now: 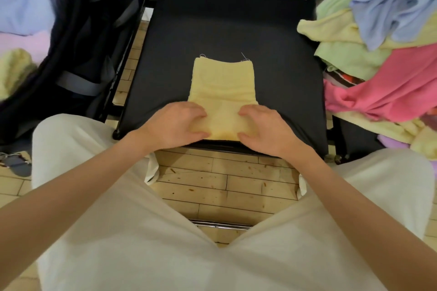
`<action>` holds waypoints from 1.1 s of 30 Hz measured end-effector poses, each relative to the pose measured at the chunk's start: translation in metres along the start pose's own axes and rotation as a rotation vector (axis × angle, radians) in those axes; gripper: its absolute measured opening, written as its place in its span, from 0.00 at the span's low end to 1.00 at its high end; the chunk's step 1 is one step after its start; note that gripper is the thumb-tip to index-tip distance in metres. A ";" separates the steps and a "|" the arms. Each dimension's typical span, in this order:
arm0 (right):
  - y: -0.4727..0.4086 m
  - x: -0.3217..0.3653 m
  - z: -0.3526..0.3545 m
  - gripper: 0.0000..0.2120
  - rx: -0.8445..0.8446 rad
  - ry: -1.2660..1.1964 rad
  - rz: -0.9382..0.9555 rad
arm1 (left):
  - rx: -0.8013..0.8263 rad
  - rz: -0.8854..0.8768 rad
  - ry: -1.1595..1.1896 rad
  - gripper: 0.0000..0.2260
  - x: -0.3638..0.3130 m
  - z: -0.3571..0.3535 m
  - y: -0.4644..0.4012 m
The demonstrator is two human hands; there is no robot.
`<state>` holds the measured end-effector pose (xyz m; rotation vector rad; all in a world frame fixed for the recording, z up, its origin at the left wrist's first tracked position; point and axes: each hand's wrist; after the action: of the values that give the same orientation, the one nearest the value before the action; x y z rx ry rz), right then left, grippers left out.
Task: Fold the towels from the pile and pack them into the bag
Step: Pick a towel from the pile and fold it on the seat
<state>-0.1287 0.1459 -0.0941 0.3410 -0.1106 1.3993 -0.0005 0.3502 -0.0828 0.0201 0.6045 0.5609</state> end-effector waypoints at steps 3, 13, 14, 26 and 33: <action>0.006 -0.006 0.001 0.32 0.073 0.097 0.055 | 0.034 0.041 -0.023 0.28 0.008 -0.003 0.010; -0.008 -0.017 0.001 0.18 -0.031 -0.145 -0.043 | -0.129 -0.016 -0.021 0.10 0.005 -0.007 0.000; -0.012 -0.017 0.004 0.12 -0.038 -0.219 -0.083 | -0.131 0.020 0.049 0.08 0.006 -0.002 -0.004; -0.094 -0.027 0.015 0.14 -0.346 -0.854 -0.582 | -0.492 0.405 0.812 0.14 0.030 0.029 -0.095; -0.128 -0.037 0.009 0.24 -0.333 -0.816 -0.603 | -0.610 0.572 0.985 0.21 0.050 0.022 -0.128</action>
<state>-0.0091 0.0914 -0.1175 0.5907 -0.8301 0.5658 0.1087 0.2699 -0.1144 -0.7152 1.3747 1.3142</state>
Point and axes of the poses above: each hand's wrist, its own y-axis away from the middle knuckle, its own z-axis out of the back of the hand, x = y × z, and after that the axes turned 12 degrees about y, right-handed
